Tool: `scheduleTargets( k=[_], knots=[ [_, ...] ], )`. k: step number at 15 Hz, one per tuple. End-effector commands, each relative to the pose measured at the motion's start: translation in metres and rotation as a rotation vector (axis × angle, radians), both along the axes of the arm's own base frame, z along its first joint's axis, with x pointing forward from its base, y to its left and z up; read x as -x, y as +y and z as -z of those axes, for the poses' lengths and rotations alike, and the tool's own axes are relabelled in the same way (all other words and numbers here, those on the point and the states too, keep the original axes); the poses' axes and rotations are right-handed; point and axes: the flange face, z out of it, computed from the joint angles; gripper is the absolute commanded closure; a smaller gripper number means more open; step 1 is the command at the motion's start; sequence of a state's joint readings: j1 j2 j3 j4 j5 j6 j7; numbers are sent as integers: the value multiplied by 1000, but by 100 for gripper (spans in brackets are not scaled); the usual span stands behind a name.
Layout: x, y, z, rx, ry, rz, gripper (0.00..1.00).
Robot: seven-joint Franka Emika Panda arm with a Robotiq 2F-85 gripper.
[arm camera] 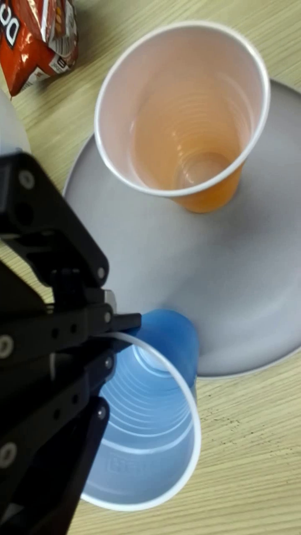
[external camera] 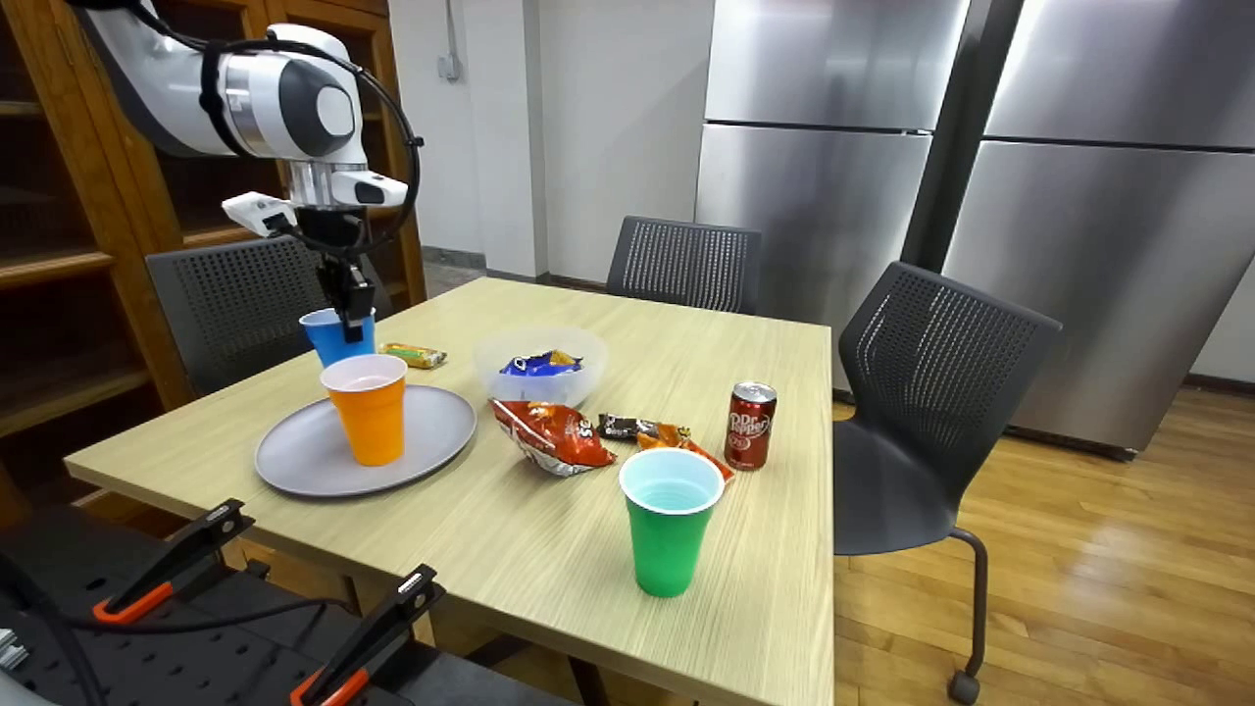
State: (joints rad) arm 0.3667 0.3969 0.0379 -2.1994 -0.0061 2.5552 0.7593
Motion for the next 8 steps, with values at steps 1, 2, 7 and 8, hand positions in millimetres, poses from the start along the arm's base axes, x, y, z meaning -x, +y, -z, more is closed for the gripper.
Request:
scheduleTargets(
  k=[1,2,7,8],
  knots=[
    [20,-1,-10,0,-7,-37,99],
    [22,-1,-10,1,-4,-37,99],
    [27,-6,-3,7,18,-23,99],
    [28,-6,-2,7,21,-23,99]
  ],
)
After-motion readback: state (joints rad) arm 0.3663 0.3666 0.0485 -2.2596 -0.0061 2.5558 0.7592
